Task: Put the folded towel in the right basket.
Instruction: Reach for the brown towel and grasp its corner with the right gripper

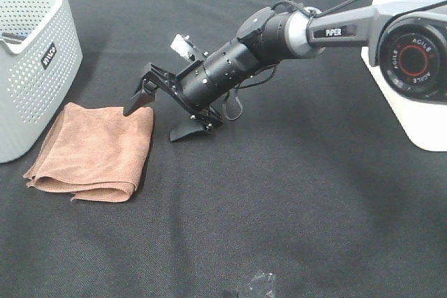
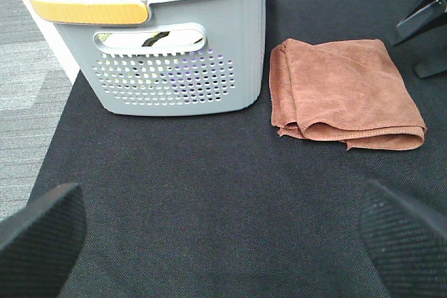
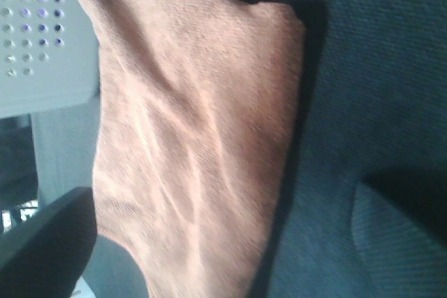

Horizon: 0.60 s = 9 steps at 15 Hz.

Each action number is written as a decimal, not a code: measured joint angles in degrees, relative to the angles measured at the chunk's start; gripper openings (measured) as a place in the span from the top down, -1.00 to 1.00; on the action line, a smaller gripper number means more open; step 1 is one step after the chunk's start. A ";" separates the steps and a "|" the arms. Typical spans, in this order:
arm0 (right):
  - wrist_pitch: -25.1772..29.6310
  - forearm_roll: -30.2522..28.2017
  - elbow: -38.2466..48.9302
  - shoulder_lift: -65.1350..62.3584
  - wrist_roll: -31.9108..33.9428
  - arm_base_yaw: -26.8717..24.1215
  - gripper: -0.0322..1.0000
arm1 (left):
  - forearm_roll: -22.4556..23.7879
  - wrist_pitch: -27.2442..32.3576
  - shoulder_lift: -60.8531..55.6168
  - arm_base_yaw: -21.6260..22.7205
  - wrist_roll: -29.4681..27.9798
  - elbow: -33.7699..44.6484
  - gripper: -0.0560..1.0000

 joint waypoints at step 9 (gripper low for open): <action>-10.37 15.81 -0.63 3.50 -7.45 9.85 -0.66 | 0.00 0.00 0.00 0.00 0.00 0.00 -0.98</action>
